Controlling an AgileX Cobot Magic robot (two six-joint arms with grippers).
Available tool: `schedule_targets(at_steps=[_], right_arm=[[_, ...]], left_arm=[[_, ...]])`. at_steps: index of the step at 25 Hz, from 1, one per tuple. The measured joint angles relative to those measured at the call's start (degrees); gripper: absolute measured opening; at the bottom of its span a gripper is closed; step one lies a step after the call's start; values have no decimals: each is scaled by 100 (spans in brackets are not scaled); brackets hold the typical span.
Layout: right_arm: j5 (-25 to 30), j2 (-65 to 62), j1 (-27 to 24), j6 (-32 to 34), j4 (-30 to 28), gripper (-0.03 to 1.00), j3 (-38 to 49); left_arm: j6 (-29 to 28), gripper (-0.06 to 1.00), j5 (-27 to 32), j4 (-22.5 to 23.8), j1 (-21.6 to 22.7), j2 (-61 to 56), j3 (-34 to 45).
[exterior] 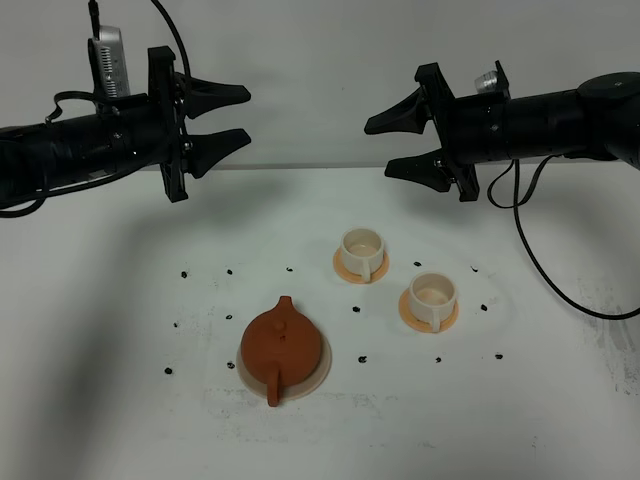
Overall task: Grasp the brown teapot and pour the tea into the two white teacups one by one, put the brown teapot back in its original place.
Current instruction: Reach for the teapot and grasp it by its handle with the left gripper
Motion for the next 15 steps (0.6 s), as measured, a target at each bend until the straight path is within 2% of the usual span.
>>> schedule_targets(at_steps=[10,15], right_arm=[[5,0,0,-31,0,59,0],[68,0,0,-788,390,59,-9]], left_arm=[[4,52,0,87,0,0,0],[555,51,41,106,0,0,0]])
